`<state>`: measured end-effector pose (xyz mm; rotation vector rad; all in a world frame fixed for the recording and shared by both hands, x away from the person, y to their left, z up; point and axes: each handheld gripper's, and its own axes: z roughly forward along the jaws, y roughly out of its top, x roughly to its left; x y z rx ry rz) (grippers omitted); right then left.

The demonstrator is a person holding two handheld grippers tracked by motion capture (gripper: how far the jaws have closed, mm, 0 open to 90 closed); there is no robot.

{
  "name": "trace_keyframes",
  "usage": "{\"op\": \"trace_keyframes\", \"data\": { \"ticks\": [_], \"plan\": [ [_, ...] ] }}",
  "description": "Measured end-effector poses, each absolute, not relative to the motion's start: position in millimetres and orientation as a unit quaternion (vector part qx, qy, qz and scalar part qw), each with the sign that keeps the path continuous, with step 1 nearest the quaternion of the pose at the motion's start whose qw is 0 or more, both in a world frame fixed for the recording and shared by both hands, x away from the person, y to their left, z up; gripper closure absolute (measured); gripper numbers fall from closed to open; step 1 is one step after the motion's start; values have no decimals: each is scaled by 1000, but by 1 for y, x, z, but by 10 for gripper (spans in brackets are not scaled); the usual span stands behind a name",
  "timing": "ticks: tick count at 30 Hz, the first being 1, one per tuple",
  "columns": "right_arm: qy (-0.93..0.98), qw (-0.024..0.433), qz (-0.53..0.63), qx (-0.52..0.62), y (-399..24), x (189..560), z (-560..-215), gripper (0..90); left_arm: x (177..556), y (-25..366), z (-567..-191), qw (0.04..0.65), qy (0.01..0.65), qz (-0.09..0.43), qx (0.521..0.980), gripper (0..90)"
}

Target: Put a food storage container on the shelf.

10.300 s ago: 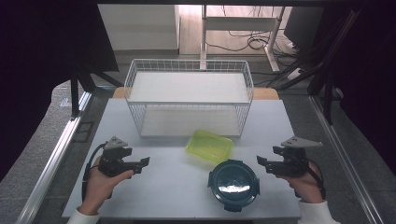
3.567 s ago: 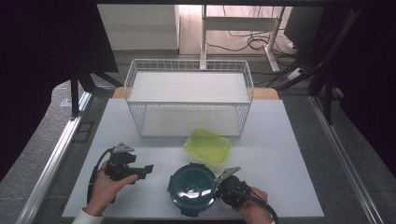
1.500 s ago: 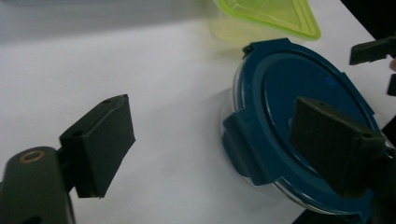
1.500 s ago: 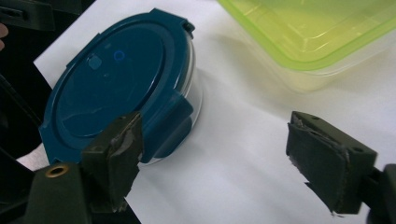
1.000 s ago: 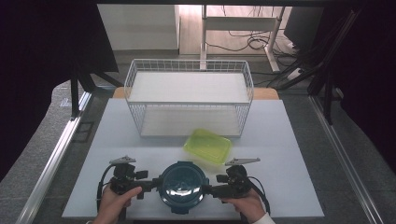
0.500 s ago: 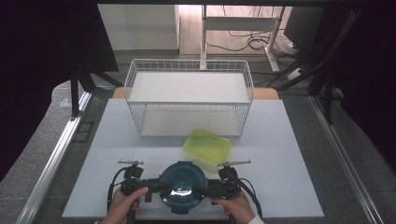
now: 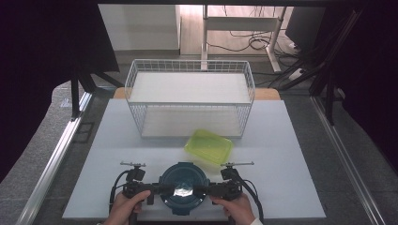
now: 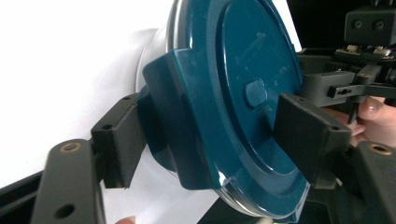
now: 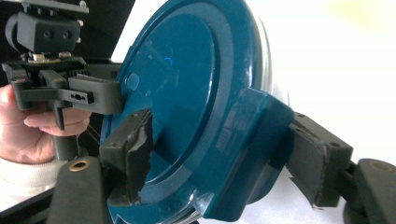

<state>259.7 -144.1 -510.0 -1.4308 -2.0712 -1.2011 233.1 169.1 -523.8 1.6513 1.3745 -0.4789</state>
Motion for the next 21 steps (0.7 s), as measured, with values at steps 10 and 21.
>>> {"op": "trace_keyframes", "data": {
  "ticks": [10,21],
  "plan": [
    [-704,176,-435,-533,-148,257,-508,353,227,169,-518,457,567,-185,659,344],
    [-712,148,-443,-525,-147,254,-497,372,224,168,-509,460,568,-173,660,377]
  ]
}}
